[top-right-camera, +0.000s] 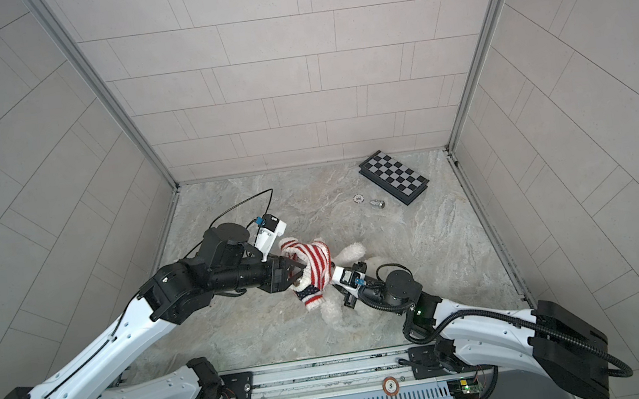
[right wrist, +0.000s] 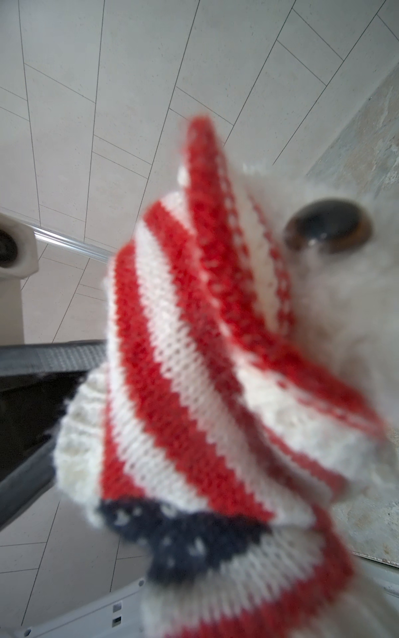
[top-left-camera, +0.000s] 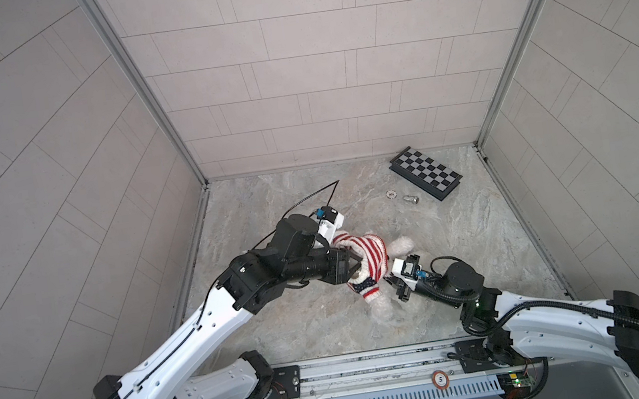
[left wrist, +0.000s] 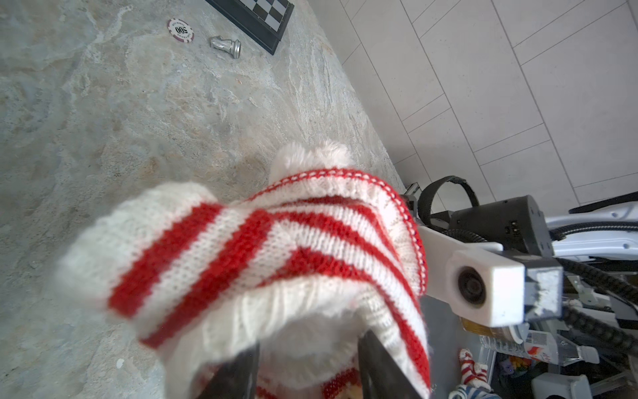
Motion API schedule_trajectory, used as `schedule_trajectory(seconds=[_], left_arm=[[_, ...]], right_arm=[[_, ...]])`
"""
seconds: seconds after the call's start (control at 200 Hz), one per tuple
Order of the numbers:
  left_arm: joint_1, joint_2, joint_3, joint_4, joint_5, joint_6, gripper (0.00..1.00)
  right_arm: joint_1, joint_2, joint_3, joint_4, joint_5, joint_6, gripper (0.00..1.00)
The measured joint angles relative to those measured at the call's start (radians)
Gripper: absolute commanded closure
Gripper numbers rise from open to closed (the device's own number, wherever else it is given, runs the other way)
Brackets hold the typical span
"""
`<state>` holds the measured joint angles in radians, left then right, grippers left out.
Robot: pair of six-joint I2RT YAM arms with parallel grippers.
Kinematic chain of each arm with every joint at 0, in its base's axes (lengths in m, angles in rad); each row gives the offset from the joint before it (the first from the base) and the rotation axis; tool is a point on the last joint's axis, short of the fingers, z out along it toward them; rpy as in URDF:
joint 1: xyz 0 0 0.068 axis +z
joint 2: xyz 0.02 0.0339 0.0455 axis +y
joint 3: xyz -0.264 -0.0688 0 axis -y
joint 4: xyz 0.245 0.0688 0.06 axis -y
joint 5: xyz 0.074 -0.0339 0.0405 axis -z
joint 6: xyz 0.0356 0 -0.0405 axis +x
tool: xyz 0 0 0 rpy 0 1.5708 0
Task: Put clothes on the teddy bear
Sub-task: 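Tug the sweater down over the bear's head with the left gripper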
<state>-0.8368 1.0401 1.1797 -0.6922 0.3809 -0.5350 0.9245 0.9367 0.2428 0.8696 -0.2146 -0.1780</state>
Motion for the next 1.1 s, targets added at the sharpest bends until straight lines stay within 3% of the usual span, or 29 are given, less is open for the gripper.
schedule_trajectory(seconds=[0.255, 0.931, 1.101], left_arm=[[0.017, -0.035, -0.035, 0.030, 0.014, -0.037, 0.59], [0.011, 0.076, -0.036, 0.076, 0.027, -0.040, 0.32], [0.003, 0.097, -0.036, 0.089, 0.027, -0.034, 0.31]], right_arm=[[0.000, 0.000, 0.000, 0.000, -0.002, -0.002, 1.00], [0.000, 0.021, 0.000, 0.002, -0.007, -0.002, 1.00], [0.000, 0.022, 0.000, 0.001, -0.008, -0.001, 1.00]])
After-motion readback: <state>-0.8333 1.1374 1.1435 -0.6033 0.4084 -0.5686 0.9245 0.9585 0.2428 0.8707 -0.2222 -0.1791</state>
